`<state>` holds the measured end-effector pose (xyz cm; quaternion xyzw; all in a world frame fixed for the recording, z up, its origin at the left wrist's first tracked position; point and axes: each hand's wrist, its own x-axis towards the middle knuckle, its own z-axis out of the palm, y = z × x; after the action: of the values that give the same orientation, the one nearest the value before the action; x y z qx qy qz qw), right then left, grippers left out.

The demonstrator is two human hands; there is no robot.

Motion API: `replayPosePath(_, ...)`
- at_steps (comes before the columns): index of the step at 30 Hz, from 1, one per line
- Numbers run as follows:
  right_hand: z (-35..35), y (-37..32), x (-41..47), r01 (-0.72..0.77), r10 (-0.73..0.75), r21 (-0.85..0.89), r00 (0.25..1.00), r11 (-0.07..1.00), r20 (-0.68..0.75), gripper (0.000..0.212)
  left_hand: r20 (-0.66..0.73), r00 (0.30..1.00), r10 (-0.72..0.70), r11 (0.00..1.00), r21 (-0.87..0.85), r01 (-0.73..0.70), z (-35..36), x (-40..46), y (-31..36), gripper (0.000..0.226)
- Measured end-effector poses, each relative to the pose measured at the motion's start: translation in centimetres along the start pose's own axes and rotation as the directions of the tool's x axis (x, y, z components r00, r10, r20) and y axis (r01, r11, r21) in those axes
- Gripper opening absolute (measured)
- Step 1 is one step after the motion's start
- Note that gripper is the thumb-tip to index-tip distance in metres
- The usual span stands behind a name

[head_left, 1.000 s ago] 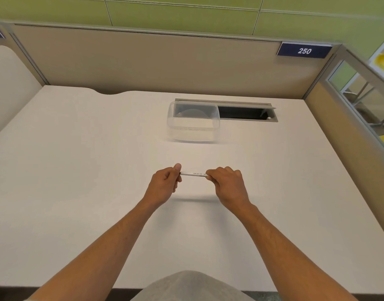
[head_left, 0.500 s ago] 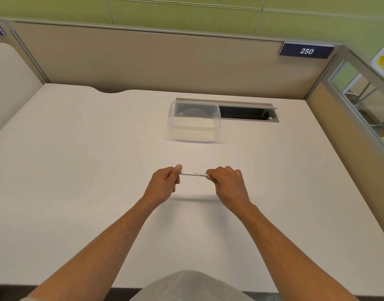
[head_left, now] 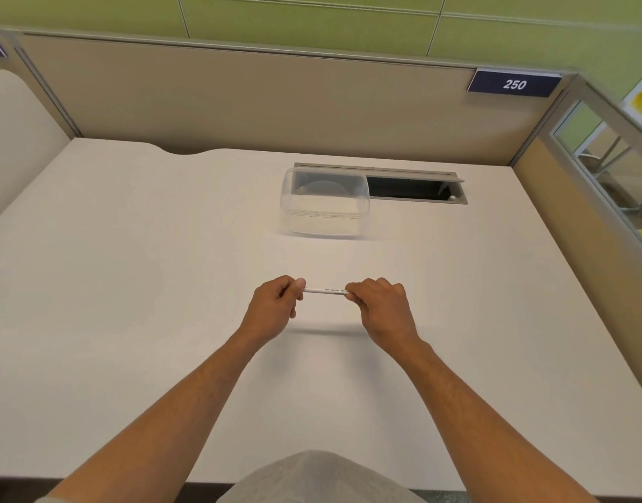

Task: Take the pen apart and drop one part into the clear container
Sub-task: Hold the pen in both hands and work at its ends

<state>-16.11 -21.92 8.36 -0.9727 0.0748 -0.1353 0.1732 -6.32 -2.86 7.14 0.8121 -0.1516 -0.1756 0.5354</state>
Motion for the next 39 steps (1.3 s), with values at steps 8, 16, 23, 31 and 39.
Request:
replayPosePath(8, -0.04, -0.03, -0.03, 0.001, -0.001, 0.007, 1.000, 1.000, -0.004, 0.015, 0.012, 0.998, -0.059, 0.996, -0.064, 0.060, 0.03, -0.11, 0.39, 0.056)
replayPosePath(16, -0.05, 0.13, -0.07, -0.016, 0.016, 0.017, 1.000, 1.000, 0.014, 0.016, 0.014, 1.000, 0.021, 0.995, -0.100, -0.020, 0.11, -0.20, 0.31, 0.016)
replayPosePath(23, -0.13, -0.13, -0.08, -0.009, 0.008, 0.022, 1.000, 1.000, 0.006, 0.015, -0.008, 1.000, -0.004, 1.000, -0.009, 0.004, 0.13, -0.22, 0.35, 0.043)
replayPosePath(31, -0.22, 0.01, -0.15, -0.018, 0.018, 0.019, 1.000, 1.000, 0.013, 0.016, -0.013, 0.998, -0.054, 0.996, -0.073, 0.053, 0.15, -0.42, 0.80, 0.047)
replayPosePath(39, -0.37, 0.17, -0.02, -0.031, 0.030, 0.028, 0.999, 0.999, 0.017, 0.017, 0.044, 0.999, 0.026, 0.997, -0.071, -0.023, -0.24, -0.28, 0.80, 0.012)
